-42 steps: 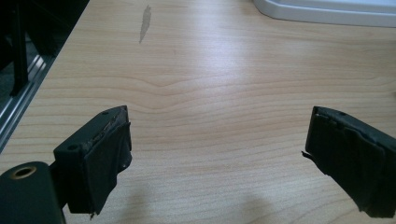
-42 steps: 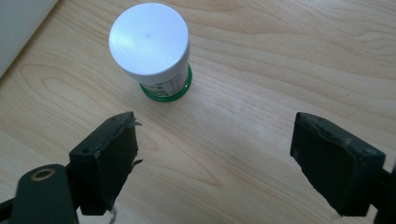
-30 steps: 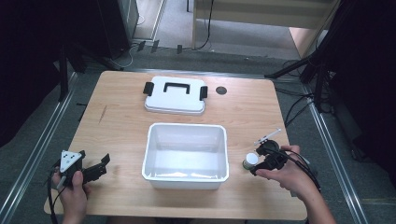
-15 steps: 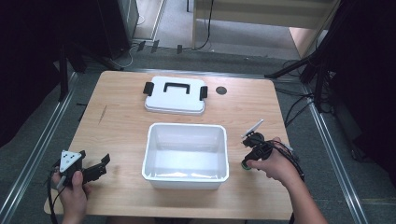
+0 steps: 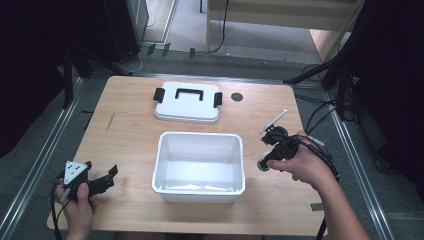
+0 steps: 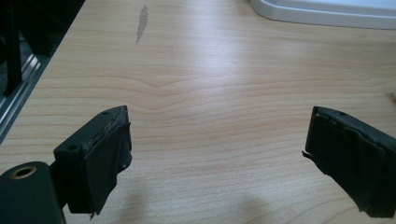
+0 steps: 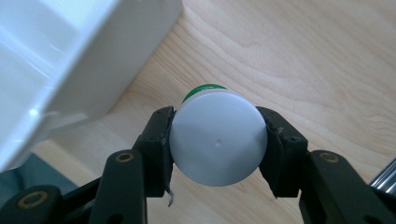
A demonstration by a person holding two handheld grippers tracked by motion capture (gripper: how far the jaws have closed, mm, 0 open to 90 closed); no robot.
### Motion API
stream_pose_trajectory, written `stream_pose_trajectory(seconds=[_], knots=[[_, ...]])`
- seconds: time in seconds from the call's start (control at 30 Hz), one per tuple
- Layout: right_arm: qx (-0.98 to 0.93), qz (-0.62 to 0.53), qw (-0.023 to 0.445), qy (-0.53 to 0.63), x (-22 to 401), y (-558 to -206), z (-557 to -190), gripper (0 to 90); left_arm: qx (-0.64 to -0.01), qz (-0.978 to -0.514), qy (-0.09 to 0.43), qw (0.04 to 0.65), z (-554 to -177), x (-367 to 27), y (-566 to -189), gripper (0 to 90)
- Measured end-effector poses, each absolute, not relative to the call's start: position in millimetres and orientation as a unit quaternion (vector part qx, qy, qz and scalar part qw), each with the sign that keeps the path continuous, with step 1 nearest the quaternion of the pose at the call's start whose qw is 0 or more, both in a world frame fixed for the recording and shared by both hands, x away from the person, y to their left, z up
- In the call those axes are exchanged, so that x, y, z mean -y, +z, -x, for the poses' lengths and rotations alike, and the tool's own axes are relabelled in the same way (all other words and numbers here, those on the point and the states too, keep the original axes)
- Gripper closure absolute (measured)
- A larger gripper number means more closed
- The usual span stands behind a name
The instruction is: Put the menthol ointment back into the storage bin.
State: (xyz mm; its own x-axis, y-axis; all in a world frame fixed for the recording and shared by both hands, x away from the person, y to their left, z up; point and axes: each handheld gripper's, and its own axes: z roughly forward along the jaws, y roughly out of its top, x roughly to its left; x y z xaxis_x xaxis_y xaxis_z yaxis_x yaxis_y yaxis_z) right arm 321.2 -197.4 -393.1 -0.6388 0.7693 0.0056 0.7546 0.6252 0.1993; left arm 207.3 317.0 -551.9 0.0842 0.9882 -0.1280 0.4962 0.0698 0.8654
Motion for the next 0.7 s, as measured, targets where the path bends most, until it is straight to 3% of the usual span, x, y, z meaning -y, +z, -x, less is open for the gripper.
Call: stream_pose_trajectory(seconds=[0.3,0.7], knots=[[-0.911,-0.393,0.049,0.117,176.4,-342.0,-315.7,51.7,-0.606,-0.614,0.299,0.408,-207.6,-317.1,-551.7,7.9],[-0.929,-0.346,0.033,0.124,129.7,-340.2,-310.8,51.6,-0.606,-0.613,0.297,0.410,-207.8,-317.5,-551.8,7.9]])
